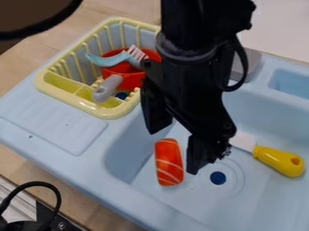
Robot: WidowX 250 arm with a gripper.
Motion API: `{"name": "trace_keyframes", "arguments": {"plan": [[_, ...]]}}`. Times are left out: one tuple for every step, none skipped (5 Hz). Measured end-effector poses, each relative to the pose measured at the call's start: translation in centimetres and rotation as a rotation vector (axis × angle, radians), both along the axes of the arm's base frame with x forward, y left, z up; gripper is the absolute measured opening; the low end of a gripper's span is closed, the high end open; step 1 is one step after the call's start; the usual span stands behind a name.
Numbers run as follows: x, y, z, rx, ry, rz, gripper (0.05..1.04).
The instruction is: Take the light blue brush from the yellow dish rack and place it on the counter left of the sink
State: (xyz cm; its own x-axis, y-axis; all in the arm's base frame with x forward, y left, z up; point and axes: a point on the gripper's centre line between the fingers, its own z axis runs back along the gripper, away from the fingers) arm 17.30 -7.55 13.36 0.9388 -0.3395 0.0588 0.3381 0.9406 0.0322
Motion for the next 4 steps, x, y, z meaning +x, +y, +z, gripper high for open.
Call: {"name": "trace_keyframes", "arguments": {"plan": [[-0.3,0.1,-0.3,0.007,0.014,0.0,0.997],[0.0,1.8,-0.3,0.019,0.033,0.045,0.997],[0.6,3.2,0.0,0.02,0.034,0.073,0.997],[1.6,5.0,0.9,0.035,0.012,0.121,0.997]]}}
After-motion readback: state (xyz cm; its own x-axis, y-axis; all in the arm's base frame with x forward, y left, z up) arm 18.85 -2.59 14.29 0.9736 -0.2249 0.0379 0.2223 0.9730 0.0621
